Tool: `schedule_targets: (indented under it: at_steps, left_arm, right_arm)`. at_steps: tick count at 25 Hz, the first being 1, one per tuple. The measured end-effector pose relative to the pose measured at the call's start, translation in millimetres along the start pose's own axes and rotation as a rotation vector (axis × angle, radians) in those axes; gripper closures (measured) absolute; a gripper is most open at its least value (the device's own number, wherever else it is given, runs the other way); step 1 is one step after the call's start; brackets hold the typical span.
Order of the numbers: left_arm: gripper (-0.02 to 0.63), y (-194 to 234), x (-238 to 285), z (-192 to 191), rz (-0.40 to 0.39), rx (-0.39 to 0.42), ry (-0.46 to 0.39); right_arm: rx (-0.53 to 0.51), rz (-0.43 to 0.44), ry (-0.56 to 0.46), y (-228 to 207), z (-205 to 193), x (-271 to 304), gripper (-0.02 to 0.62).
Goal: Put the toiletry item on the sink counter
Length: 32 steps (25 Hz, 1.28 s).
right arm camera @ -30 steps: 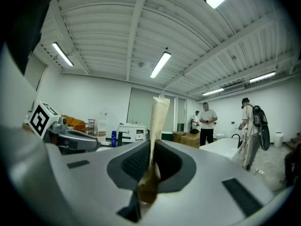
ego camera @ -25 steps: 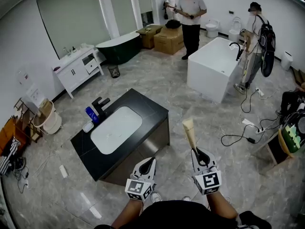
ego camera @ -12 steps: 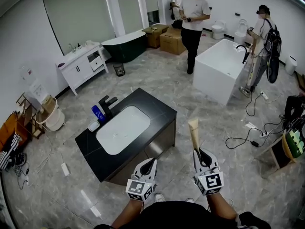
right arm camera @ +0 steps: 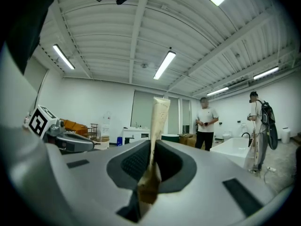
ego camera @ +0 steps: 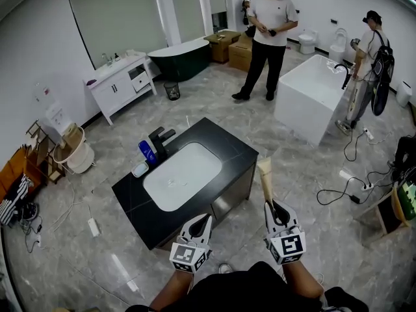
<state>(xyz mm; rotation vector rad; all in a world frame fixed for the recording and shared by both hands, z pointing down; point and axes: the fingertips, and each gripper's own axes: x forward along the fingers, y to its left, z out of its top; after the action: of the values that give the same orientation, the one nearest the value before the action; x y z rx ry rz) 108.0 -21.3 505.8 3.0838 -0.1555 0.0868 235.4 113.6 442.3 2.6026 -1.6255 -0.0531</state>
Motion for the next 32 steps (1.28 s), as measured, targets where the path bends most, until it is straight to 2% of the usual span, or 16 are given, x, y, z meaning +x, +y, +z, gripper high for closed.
schedule_targets:
  at_steps: [13,25,32]
  left_arm:
    - [0.600,62,-4,-6,0.127,-0.025,0.018]
    - [0.600,121,25,-6,0.294,-0.039,0.029]
    - [0.600,149,23,-9,0.413,-0.042,0.039]
  right_arm:
    - [0.014,0.118,0.050,26,-9,75,0.557]
    - [-0.014,0.306,0.005,33,-10,176,0.557]
    - [-0.016,0.414,-0.007,48,-13,222,0.557]
